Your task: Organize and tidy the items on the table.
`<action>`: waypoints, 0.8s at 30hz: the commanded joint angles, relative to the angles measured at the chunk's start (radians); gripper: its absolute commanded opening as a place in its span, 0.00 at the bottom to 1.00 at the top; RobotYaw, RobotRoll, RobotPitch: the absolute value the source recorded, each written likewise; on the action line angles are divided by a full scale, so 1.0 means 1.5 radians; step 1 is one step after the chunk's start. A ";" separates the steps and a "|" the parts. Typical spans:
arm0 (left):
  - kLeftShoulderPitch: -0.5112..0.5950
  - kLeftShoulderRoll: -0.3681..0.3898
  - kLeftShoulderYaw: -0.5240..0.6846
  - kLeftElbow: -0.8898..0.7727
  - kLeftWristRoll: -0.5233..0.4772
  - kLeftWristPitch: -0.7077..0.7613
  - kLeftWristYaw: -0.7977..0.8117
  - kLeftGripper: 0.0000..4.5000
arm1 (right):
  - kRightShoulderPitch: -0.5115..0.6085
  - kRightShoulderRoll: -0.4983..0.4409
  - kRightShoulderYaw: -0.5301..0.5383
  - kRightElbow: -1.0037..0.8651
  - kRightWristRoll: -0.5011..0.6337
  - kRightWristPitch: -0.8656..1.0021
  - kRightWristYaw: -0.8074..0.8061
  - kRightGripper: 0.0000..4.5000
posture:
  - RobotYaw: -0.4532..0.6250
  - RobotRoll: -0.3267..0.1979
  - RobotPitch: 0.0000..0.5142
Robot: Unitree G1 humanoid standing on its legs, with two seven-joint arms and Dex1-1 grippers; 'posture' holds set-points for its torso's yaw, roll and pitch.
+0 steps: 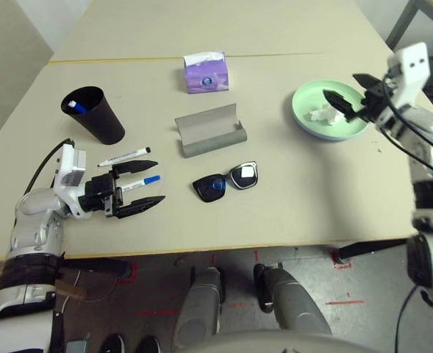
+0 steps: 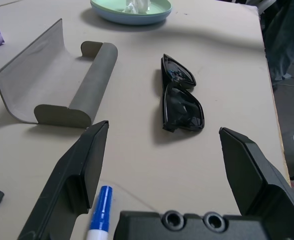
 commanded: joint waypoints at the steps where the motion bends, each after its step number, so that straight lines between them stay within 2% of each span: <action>1: -0.006 0.020 0.004 0.028 0.015 -0.008 -0.027 1.00 | 0.033 -0.032 -0.039 -0.160 0.084 0.158 -0.010 0.98 | 0.33 0.62 0.45; 3: -0.012 0.024 0.003 0.041 0.017 -0.012 -0.034 1.00 | 0.029 -0.021 -0.071 -0.228 0.153 0.251 -0.036 0.98 | 0.33 0.62 0.45; 5: -0.018 0.028 -0.002 0.051 0.017 -0.016 -0.035 1.00 | -0.018 0.034 -0.119 -0.283 0.228 0.372 -0.117 0.98 | 0.32 0.62 0.45; 7: -0.023 0.031 -0.006 0.058 0.017 -0.019 -0.035 1.00 | -0.059 0.069 -0.126 -0.332 0.235 0.449 -0.192 0.98 | 0.32 0.62 0.46; 10: -0.030 0.028 -0.010 0.067 0.018 -0.024 -0.035 1.00 | -0.142 0.112 -0.083 -0.386 0.229 0.579 -0.264 0.98 | 0.31 0.62 0.46; 12: -0.031 0.023 -0.012 0.069 0.020 -0.028 -0.035 1.00 | -0.208 0.092 -0.034 -0.373 0.240 0.675 -0.268 0.98 | 0.31 0.62 0.46; 14: -0.033 0.020 -0.014 0.074 0.021 -0.032 -0.035 1.00 | -0.268 0.112 0.000 -0.353 0.237 0.711 -0.275 0.98 | 0.32 0.62 0.45; 16: -0.035 0.017 -0.015 0.077 0.023 -0.035 -0.035 1.00 | -0.300 0.101 0.072 -0.343 0.218 0.688 -0.264 0.98 | 0.32 0.62 0.45; 20: -0.037 0.013 -0.015 0.085 0.025 -0.043 -0.035 1.00 | -0.320 0.059 0.235 -0.281 0.186 0.594 -0.191 0.98 | 0.32 0.62 0.44; 24: -0.035 0.012 -0.012 0.091 0.027 -0.049 -0.035 1.00 | -0.374 0.044 0.412 -0.233 0.117 0.515 -0.132 0.98 | 0.32 0.62 0.44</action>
